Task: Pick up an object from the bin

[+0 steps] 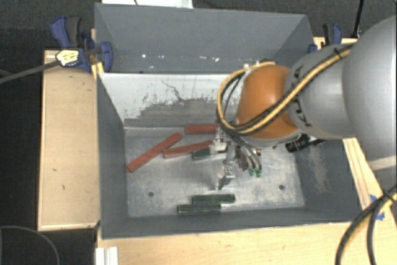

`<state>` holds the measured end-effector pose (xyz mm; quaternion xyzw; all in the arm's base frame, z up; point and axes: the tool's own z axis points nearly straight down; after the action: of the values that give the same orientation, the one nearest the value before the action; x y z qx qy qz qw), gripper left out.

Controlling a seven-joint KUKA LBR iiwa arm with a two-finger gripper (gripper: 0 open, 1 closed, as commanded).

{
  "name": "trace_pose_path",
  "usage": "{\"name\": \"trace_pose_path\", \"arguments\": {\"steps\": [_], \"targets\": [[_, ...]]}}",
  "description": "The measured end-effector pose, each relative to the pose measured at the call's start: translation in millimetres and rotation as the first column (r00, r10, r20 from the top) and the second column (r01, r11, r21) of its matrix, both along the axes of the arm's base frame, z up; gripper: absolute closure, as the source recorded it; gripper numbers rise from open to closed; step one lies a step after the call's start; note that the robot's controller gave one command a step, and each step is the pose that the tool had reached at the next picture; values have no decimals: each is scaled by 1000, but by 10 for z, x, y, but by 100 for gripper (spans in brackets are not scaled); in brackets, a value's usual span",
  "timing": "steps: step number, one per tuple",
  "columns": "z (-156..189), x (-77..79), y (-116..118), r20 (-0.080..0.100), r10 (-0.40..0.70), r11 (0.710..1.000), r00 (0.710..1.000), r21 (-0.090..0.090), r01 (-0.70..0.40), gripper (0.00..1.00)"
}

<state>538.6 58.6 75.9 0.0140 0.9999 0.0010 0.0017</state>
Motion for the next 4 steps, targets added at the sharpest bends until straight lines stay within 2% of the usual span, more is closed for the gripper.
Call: {"name": "trace_pose_path", "arguments": {"steps": [1, 2, 3, 4], "targets": [[25, 357, 583, 16, -1, 1000, 1000, 2, 1, 100], [1, 320, 592, 2, 1, 1000, 1000, 2, -1, 0], [36, 372, 589, 23, 1, 1000, 1000, 4, -1, 100], [36, 372, 589, 23, 2, 1000, 1000, 4, -2, 100]]}}
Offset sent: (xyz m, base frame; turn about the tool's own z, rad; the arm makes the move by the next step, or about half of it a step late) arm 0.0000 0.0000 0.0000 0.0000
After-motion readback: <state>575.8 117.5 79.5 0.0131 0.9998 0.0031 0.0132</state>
